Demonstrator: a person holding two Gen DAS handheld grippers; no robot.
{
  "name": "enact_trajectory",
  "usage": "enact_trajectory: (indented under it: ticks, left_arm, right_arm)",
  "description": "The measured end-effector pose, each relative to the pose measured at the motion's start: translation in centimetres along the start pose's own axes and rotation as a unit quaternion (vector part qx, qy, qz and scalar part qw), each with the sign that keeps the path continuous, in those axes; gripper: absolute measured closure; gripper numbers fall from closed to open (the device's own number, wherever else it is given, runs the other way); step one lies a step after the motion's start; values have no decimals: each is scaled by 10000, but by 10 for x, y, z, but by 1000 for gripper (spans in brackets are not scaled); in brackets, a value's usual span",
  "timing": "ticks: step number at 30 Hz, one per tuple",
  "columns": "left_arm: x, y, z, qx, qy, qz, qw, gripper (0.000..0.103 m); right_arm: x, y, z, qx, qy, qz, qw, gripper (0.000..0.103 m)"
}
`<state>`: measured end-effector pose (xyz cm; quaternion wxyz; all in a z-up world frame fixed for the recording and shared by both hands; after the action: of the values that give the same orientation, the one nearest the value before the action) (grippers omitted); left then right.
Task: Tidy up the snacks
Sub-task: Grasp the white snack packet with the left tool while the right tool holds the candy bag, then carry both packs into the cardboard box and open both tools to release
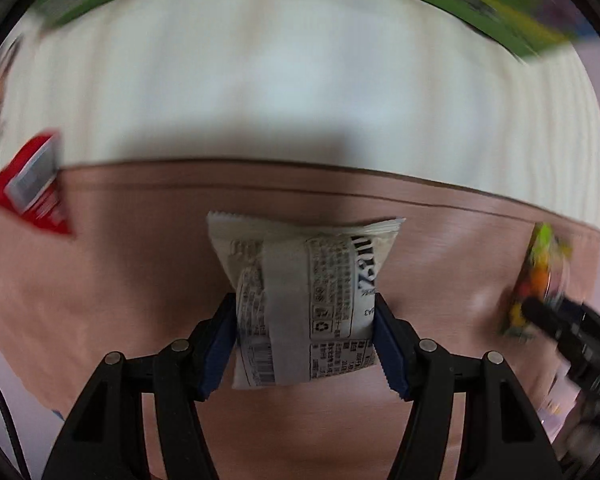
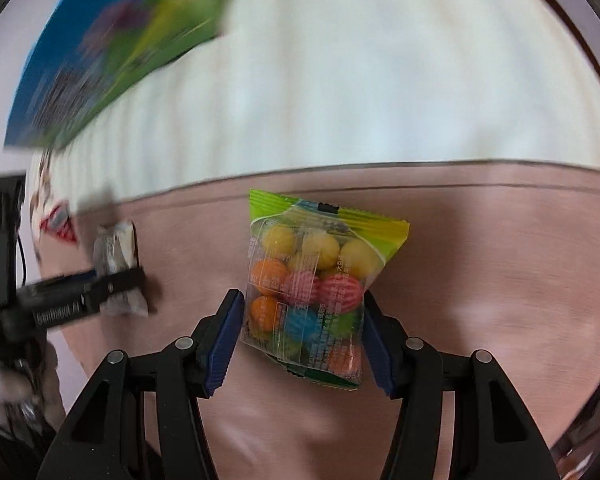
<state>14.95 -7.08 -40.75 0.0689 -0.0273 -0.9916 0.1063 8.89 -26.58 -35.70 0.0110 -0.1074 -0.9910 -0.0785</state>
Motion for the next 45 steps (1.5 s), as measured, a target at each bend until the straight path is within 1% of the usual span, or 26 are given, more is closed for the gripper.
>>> enact_trajectory:
  ticks: [2,4,6,7,9,10,11,13,14,15,16,18,20,21,23,26,27,28,29,34,35,36,38,41,45]
  left_arm:
    - [3,15,-2,28,4,-119,9999,42]
    - [5,22,0,118,106,-117,9998,42]
    - [8,28,2,200,188,-111,9996,42]
    - [9,30,5,235,218,-145,9994,42]
    - [16,39,8,297,241,-179,9991,41]
    - [18,40,10,297,242,-184,9991,41]
    - [20,41,12,274,237,-170,9992,41]
    - [16,36,16,221,213,-109,9995,41]
    - [16,35,17,214,192,-111,9995,41]
    - [15,22,17,209,176,-111,9996,41]
    - [11,17,20,204,150,-105,9996,41]
    - [14,19,17,156,99,-55,9998,41]
    - [20,11,14,22,-11,97,9999,44]
    - [21,9,6,-27,-63,167,9998,49]
    - [27,0,6,-99,-112,286,9995,51]
    - [29,-10,6,-118,-141,436,9989,53]
    - [29,-4,3,-106,-144,470,9987,54]
    - [30,-7,1,-75,-158,509,9986,54]
    - [27,-11,-3,-50,-178,540,9984,54]
    - [23,-24,-27,-3,-419,691,9967,54]
    - [26,-23,-33,24,-476,711,9963,54]
    - [24,-29,-44,50,-552,762,9955,54]
    - [27,-26,-66,116,-673,797,9945,54]
    - [26,-34,-95,324,-876,842,9921,54]
    - [24,-46,-143,662,-1175,891,9868,54]
  right_arm:
    - [4,28,7,13,62,-297,9995,44]
    - [8,50,13,12,144,-479,9987,44]
    - [10,60,17,-10,182,-438,9989,44]
    - [11,62,19,-41,202,-331,9992,42]
    - [14,58,28,-140,280,36,9995,35]
    - [13,56,32,-256,301,222,9990,29]
    - [13,53,35,-308,322,359,9984,28]
    - [10,54,40,-228,367,470,9980,28]
    - [9,55,42,-148,393,474,9980,28]
    - [8,58,44,-54,424,456,9980,28]
    - [9,59,45,16,441,431,9981,28]
    - [8,63,47,141,445,360,9983,27]
    - [9,66,48,262,399,311,9984,31]
    - [10,67,48,377,358,263,9983,34]
    - [13,77,50,581,257,199,9978,44]
    - [20,76,45,616,129,210,9978,47]
    - [22,77,44,624,99,200,9978,48]
    - [24,78,43,623,66,208,9978,49]
    - [28,72,39,603,27,227,9979,49]
    - [39,75,23,477,-87,308,9984,49]
    - [40,67,14,438,-101,320,9985,49]
    - [42,69,8,361,-132,341,9987,49]
    - [43,71,-6,267,-236,352,9987,49]
    - [44,78,-27,98,-432,334,9985,49]
    - [39,87,-63,-167,-718,305,9968,49]
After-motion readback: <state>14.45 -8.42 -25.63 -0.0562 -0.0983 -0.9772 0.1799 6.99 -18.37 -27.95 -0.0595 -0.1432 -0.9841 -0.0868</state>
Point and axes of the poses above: each gripper's, at about its wrist camera, not at the fingertips, and z roughly the way its jaws point, y to its left, x to its underside, the point moved 4 cm from there along z, roughly the way its jaws point, and after that the axes turned 9 degrees about x, right-handed, at the moved point
